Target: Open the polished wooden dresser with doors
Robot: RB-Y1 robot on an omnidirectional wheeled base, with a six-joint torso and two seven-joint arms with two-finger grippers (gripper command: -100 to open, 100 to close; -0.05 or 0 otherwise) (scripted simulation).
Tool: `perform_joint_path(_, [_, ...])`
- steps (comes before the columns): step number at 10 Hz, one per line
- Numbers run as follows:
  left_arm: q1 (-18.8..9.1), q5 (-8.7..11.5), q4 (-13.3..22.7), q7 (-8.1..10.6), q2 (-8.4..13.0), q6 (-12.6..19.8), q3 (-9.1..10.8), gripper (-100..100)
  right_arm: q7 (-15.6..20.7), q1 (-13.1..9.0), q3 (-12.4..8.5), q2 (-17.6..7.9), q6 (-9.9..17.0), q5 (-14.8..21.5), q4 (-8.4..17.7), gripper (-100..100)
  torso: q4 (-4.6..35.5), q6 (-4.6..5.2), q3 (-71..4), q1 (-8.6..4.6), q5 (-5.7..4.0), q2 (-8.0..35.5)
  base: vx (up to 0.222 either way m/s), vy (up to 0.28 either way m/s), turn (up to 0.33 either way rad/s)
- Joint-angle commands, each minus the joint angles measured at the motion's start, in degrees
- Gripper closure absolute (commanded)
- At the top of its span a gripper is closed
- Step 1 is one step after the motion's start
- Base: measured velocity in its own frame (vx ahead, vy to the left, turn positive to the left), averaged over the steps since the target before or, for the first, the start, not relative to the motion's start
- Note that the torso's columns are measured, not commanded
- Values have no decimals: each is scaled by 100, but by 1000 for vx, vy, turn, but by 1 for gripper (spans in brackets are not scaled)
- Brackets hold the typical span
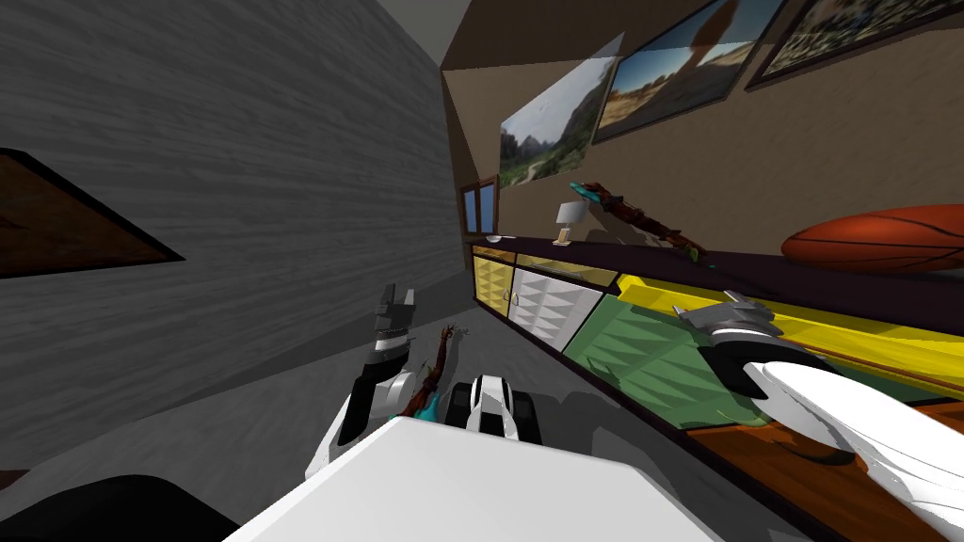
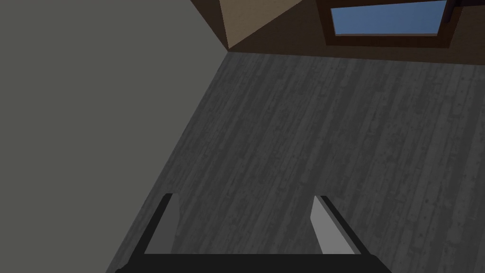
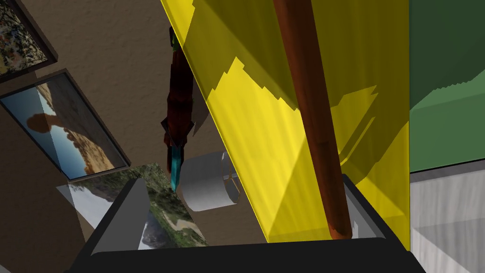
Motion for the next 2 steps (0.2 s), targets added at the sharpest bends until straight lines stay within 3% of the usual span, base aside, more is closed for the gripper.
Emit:
perform_joint_path(1, [0,0,0,0,0,0,0,0,0,1,2,1,-1,0,1,0,-1,0,-1,0,-1,-2,0,0,0])
perform_joint_path(2, [0,0,0,0,0,0,0,0,0,2,3,2,-1,0,2,0,-2,0,-1,0,-1,-2,0,0,0])
